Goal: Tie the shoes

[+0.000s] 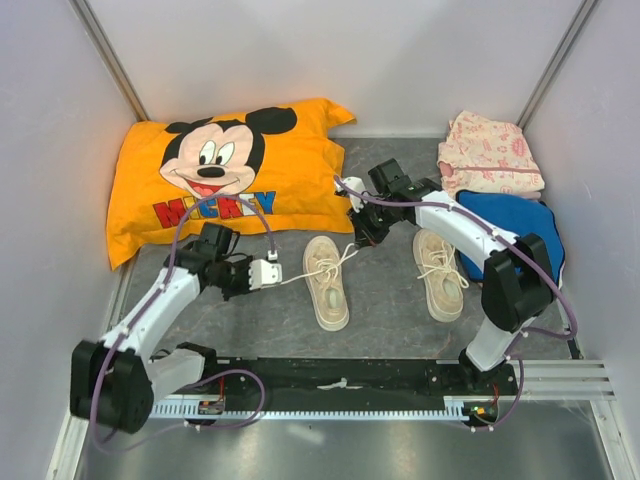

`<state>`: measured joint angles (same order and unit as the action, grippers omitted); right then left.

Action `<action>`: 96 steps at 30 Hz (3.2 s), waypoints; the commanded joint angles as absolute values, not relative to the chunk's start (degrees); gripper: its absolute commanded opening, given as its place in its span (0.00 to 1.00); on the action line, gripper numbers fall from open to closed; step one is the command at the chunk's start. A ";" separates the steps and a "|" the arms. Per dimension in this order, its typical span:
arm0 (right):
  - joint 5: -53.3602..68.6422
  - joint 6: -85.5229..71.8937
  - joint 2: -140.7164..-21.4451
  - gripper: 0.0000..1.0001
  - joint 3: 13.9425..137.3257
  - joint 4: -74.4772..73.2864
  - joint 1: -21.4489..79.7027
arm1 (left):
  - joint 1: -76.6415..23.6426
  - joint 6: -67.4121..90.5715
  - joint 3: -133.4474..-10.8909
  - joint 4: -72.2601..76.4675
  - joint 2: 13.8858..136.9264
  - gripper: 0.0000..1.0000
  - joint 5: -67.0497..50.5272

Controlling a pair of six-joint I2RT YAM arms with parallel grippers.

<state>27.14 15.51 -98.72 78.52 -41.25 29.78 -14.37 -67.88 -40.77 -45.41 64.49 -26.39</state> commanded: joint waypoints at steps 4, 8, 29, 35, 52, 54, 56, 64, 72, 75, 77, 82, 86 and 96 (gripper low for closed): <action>22.24 20.04 -93.52 0.00 74.98 -40.52 27.69 | -13.71 -68.20 -34.63 -50.09 51.35 0.02 -23.91; 15.41 18.20 -92.29 0.00 72.78 -36.92 27.69 | -13.71 -68.12 -35.33 -52.91 49.05 0.01 -25.13; 37.16 1.08 -96.24 0.00 77.78 -10.83 32.86 | -34.96 -53.36 -66.00 -56.17 58.44 0.02 -44.82; 41.57 -3.69 -100.10 0.00 78.57 -2.38 39.28 | -44.46 -47.38 -72.33 -48.26 63.44 0.02 -45.87; 43.34 -0.55 -96.43 0.71 78.84 -19.38 27.79 | -53.09 -31.47 -67.50 -10.29 79.26 0.11 -37.89; 41.58 4.47 -93.70 0.80 77.79 -22.92 24.37 | -53.09 -30.33 -68.72 -10.28 81.12 0.18 -37.35; 40.52 8.06 -91.60 0.83 76.47 -27.76 22.51 | -53.09 -28.75 -69.34 -10.54 82.09 0.37 -35.17; 34.20 13.71 -83.07 0.97 71.11 -31.03 19.07 | -40.80 -16.01 -67.24 -14.67 74.36 0.61 -26.03; 38.47 11.23 -78.74 0.98 65.12 -21.17 18.99 | -31.65 -15.81 -58.45 -20.38 64.96 0.59 -13.53; 46.58 26.06 -82.35 0.98 66.62 -35.80 19.86 | -29.72 -20.02 -55.56 -25.03 63.02 0.59 -18.52; 40.31 34.93 -81.22 0.98 62.79 -37.09 21.61 | -28.13 -23.27 -52.06 -26.10 61.18 0.59 -24.66; 29.45 41.57 -78.13 0.98 53.36 -31.03 28.20 | -24.18 -23.56 -48.78 -26.98 63.36 0.64 -27.24; 23.83 41.05 -80.59 0.88 50.72 -29.53 31.81 | -21.45 -22.41 -49.83 -28.39 68.28 0.63 -30.49; 12.14 40.08 -84.37 0.59 44.74 -22.24 38.76 | -20.57 -20.22 -51.50 -27.95 74.79 0.63 -29.79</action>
<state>18.00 39.51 -82.65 45.45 -26.79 37.06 -21.21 -20.91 -48.93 -27.97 73.25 -27.70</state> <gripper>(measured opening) 0.625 0.640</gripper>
